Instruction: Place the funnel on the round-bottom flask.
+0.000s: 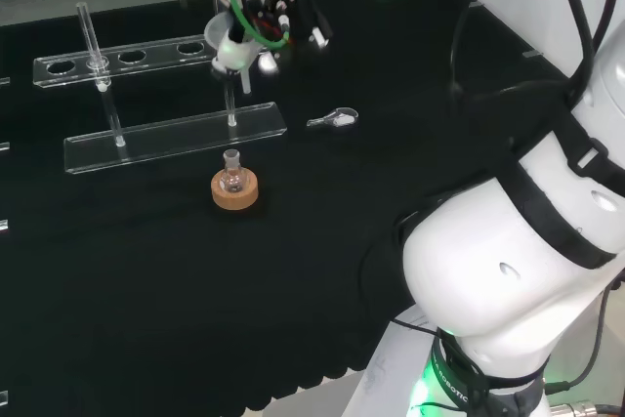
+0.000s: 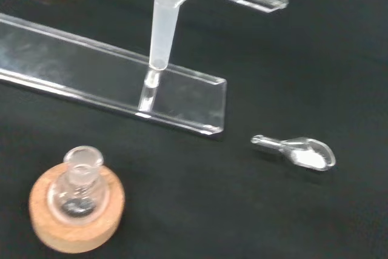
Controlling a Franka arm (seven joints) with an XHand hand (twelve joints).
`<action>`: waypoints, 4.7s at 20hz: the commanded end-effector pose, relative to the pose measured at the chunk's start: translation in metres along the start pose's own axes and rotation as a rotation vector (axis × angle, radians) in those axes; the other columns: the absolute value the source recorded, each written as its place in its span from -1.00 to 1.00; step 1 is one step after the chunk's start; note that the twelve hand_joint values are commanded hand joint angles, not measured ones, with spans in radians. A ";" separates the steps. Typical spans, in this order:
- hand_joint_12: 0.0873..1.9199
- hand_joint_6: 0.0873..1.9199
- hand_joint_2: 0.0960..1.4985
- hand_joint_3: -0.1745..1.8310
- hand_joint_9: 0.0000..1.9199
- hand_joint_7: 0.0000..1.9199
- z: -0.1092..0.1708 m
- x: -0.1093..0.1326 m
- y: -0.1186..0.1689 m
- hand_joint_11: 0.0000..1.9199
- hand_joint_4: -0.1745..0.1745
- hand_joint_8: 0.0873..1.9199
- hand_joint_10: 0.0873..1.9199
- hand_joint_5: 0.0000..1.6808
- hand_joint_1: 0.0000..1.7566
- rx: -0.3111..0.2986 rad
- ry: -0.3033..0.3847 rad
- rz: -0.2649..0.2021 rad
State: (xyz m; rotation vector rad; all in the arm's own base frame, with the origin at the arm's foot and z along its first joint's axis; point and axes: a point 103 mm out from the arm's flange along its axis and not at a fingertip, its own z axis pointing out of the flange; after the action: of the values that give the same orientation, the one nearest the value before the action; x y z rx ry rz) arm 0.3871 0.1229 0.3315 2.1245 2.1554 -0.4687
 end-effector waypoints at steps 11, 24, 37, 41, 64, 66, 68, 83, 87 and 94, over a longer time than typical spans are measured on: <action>0.25 -0.35 -0.08 -0.25 0.07 -0.29 0.060 0.049 0.012 -0.29 -0.24 -0.27 -0.46 -0.25 -0.04 0.041 0.021 -0.071; 0.25 -0.35 -0.08 -0.25 0.06 -0.29 0.086 0.052 0.033 -0.29 -0.25 -0.26 -0.45 -0.26 -0.04 0.069 0.026 -0.073; 0.25 -0.35 -0.08 -0.25 0.05 -0.30 0.097 0.045 0.044 -0.29 -0.27 -0.26 -0.44 -0.27 -0.04 0.085 0.038 -0.064; 0.25 -0.34 -0.08 -0.24 0.05 -0.30 0.103 0.044 0.047 -0.29 -0.27 -0.26 -0.44 -0.27 -0.04 0.092 0.045 -0.064; 0.25 -0.34 -0.08 -0.24 0.04 -0.31 0.088 0.048 0.043 -0.28 -0.28 -0.25 -0.43 -0.28 -0.04 0.053 0.023 -0.067; 0.25 -0.34 -0.08 -0.24 0.04 -0.31 0.087 0.050 0.042 -0.28 -0.28 -0.25 -0.43 -0.28 -0.04 0.053 0.017 -0.068; 0.25 -0.34 -0.08 -0.24 0.04 -0.31 0.086 0.051 0.041 -0.28 -0.28 -0.25 -0.43 -0.28 -0.04 0.057 0.015 -0.068; 0.25 -0.34 -0.08 -0.24 0.04 -0.31 0.097 0.058 0.036 -0.28 -0.28 -0.24 -0.43 -0.28 -0.04 0.080 0.007 -0.068; 0.25 -0.34 -0.08 -0.24 0.04 -0.31 0.100 0.056 0.037 -0.28 -0.28 -0.24 -0.43 -0.28 -0.04 0.083 0.009 -0.068; 0.25 -0.34 -0.08 -0.24 0.04 -0.31 0.108 0.055 0.041 -0.28 -0.28 -0.24 -0.43 -0.27 -0.04 0.099 0.017 -0.067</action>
State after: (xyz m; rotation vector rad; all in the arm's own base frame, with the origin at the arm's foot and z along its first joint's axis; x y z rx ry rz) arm 0.4091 0.1542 0.2393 2.1064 2.2625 -0.4956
